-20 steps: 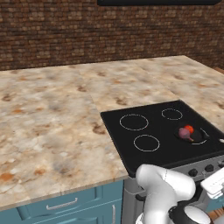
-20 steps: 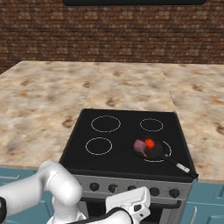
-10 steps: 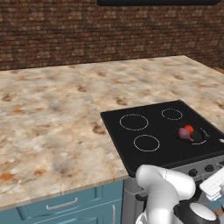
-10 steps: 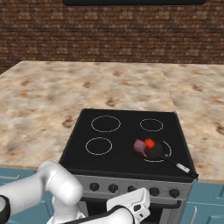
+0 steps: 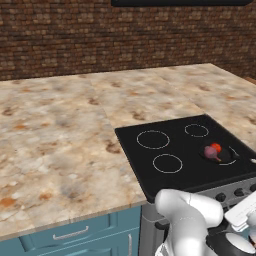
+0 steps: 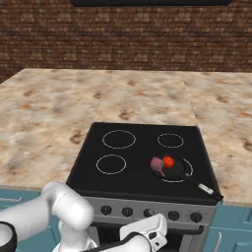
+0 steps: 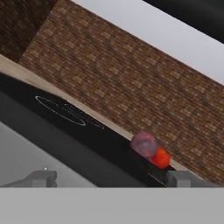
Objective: Place the pan on the front right burner on the stove. Then place the tomato and the onion in the pan and turn on the front right burner.
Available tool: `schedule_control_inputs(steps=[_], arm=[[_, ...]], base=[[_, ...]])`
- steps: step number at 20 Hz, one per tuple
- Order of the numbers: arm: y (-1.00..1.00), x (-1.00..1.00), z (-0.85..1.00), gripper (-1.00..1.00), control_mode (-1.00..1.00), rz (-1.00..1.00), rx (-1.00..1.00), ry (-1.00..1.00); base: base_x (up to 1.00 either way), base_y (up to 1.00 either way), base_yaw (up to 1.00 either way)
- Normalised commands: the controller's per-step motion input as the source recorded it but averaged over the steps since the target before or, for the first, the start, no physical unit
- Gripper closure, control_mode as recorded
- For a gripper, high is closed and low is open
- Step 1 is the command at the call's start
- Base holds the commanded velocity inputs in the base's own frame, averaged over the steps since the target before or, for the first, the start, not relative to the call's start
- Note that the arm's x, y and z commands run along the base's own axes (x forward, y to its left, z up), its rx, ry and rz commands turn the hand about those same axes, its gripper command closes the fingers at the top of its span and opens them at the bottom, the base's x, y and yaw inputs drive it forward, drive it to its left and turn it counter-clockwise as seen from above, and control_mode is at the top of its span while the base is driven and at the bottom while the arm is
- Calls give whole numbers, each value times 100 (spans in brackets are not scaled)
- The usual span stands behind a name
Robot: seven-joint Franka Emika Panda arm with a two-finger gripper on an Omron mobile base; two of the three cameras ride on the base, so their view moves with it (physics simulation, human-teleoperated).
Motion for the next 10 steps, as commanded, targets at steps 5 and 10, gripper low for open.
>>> schedule_control_inputs(steps=[5, 10], arm=[[0, 15, -22, -100, -100, 0, 0, 0], [0, 14, -28, -100, -100, 0, 0, 0]], base=[[0, 0, 0], [0, 0, 0]])
